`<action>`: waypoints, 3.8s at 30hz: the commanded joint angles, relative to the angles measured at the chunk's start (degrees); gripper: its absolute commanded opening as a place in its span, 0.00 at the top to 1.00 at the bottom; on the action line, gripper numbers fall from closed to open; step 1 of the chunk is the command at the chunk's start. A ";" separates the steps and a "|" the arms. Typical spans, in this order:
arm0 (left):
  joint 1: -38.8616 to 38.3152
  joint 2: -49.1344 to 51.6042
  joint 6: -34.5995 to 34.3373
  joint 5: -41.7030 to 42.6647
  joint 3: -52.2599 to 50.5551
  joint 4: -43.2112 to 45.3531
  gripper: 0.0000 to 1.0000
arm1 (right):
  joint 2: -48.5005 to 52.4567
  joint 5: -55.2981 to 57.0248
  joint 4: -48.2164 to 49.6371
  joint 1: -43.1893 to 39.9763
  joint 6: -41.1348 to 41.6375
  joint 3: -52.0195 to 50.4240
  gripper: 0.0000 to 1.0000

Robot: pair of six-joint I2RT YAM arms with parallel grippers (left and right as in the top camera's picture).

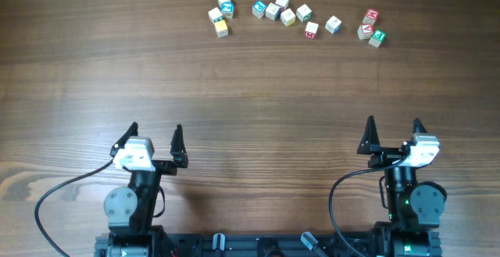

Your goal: Form a horizontal line

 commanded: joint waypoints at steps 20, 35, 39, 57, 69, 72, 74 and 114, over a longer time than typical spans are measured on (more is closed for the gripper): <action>-0.37 -0.52 0.11 -0.35 -0.20 -0.42 0.00 | -0.24 -0.92 0.13 -0.22 0.81 -0.07 0.00; -0.37 -0.48 0.11 -0.35 -0.20 -0.42 0.00 | -0.24 -0.92 0.13 -0.22 0.81 -0.07 0.00; -0.37 -0.48 0.11 -0.35 -0.20 -0.42 0.00 | -0.24 -0.92 0.13 -0.22 0.81 -0.07 0.00; -0.37 -0.46 0.11 -0.35 -0.20 -0.42 0.00 | -0.24 -0.92 0.13 -0.22 0.81 -0.07 0.00; -0.37 -0.46 0.11 -0.35 -0.20 -0.42 0.00 | -0.24 -0.92 0.13 -0.22 0.81 -0.07 0.00; -0.37 -0.46 0.11 -0.35 -0.20 -0.42 0.00 | -0.24 -0.92 0.13 -0.22 0.81 -0.07 0.00; -0.37 -0.44 0.11 -0.35 -0.20 -0.42 0.00 | -0.24 -0.92 0.13 -0.22 0.81 -0.07 0.00; -0.37 -0.44 1.57 -0.52 -0.20 2.64 0.00 | -0.24 -0.92 0.13 -0.22 0.81 -0.07 0.00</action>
